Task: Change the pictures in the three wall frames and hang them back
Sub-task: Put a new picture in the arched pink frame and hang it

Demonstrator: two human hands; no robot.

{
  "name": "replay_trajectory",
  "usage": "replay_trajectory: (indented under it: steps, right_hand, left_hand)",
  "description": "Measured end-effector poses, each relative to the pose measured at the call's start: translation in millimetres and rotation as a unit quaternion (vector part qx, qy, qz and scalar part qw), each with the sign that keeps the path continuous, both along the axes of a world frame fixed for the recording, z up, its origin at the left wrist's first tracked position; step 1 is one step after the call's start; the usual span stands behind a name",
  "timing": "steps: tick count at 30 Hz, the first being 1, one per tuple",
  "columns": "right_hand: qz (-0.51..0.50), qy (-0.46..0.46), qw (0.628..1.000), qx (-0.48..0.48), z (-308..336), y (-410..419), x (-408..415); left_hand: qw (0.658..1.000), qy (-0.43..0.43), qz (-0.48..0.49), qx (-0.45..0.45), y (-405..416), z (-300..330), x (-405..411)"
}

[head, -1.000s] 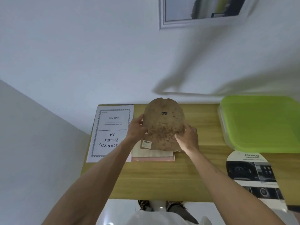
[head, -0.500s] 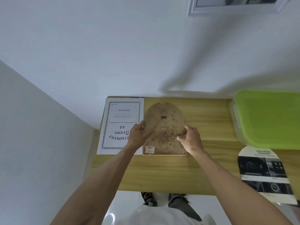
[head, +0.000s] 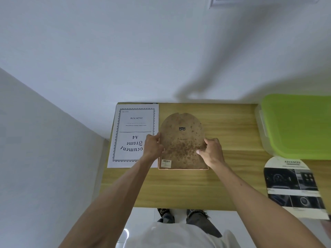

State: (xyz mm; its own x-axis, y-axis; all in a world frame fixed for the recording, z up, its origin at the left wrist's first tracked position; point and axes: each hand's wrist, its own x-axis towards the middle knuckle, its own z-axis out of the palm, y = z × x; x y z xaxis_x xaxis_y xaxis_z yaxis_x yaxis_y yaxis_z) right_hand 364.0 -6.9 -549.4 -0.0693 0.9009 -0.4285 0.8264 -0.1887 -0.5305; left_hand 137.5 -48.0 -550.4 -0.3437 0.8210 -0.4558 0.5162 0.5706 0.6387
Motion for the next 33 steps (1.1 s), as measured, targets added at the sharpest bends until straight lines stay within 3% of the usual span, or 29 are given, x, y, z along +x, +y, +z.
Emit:
replay_trajectory:
  steps: [9,11,15,19,24,33]
  right_hand:
    - [0.075,-0.1,0.992,0.015,0,5,-8]
    - [0.09,-0.13,0.987,0.009,4,8,-12]
    - [0.196,-0.201,0.959,0.03,13,26,-20]
    - [0.366,-0.268,0.891,0.031,14,57,-34]
    - [0.443,-0.278,0.852,-0.028,6,81,-48]
    - [0.435,-0.224,0.87,-0.067,5,92,-42]
  left_hand:
    - [0.996,0.053,-0.044,-0.058,5,-2,0]
    - [0.988,0.095,-0.105,-0.062,8,-1,1]
    - [0.934,0.244,-0.256,-0.048,24,13,6]
    - [0.869,0.334,-0.364,0.011,50,15,20]
    - [0.848,0.266,-0.447,-0.102,79,1,5]
    - [0.845,0.231,-0.466,-0.123,89,-10,-6]
